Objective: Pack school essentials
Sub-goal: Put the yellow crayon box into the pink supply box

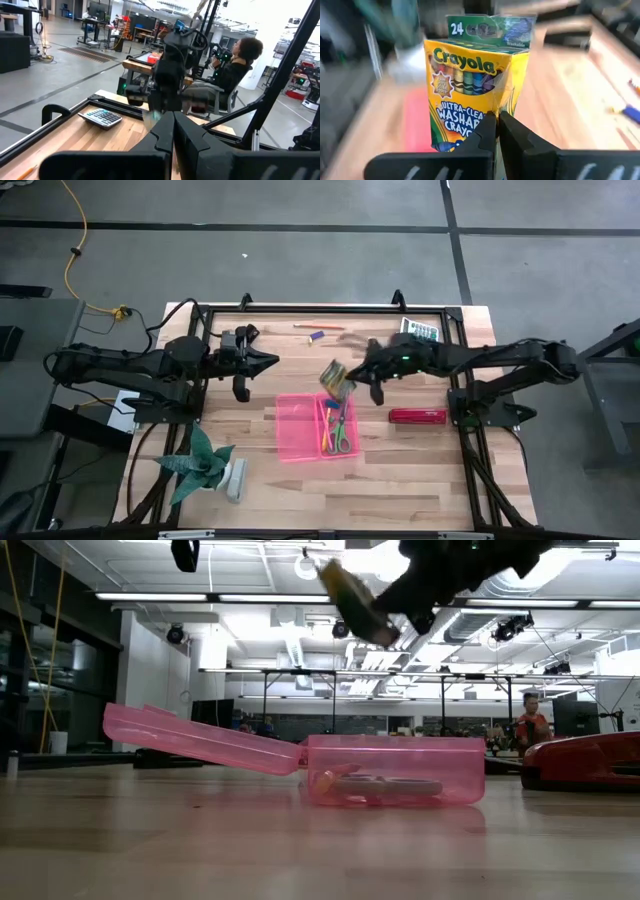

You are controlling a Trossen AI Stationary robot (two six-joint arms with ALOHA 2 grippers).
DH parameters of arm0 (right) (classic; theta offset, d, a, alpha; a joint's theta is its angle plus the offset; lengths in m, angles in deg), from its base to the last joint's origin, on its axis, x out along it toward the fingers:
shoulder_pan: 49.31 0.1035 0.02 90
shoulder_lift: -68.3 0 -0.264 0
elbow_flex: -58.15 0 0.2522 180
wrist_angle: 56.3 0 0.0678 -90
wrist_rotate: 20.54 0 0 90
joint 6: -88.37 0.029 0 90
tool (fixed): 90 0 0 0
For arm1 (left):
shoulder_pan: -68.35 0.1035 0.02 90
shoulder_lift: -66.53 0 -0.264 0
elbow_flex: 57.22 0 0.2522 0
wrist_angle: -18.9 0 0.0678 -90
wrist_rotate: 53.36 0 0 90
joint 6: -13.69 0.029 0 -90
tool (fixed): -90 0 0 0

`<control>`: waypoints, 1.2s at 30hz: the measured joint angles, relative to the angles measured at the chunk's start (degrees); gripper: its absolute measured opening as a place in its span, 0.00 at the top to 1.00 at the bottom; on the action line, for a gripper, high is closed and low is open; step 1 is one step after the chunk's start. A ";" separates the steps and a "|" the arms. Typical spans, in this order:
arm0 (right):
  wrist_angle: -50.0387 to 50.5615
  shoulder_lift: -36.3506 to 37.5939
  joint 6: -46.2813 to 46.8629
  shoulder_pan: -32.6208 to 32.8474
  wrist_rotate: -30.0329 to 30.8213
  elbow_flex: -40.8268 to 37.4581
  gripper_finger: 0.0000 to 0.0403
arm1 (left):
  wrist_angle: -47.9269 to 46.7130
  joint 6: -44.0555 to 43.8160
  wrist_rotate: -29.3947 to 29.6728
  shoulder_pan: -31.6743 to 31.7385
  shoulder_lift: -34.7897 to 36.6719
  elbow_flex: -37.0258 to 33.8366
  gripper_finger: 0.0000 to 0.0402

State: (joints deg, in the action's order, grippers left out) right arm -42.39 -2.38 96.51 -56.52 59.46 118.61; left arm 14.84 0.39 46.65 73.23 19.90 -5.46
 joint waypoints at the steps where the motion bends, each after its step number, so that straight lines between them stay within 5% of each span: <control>1: 4.23 -1.81 -2.67 0.17 -0.18 2.35 1.00 | -0.01 0.00 -0.02 0.00 0.00 0.00 1.00; 11: 34.51 -22.08 -27.27 -1.30 -2.66 21.62 1.00 | -0.10 0.00 0.05 0.00 -0.02 0.00 1.00; 22: 42.45 -34.01 -38.94 -0.29 -5.60 34.45 1.00 | -0.93 0.00 0.09 0.00 -0.02 0.00 1.00; 36: 48.49 -37.61 -39.82 0.38 -2.39 34.99 1.00 | -0.91 0.00 0.33 0.02 -0.02 0.00 1.00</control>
State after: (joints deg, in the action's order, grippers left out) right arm 6.10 -39.99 56.69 -56.14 57.07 153.60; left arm 13.94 0.39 46.98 73.26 19.87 -5.46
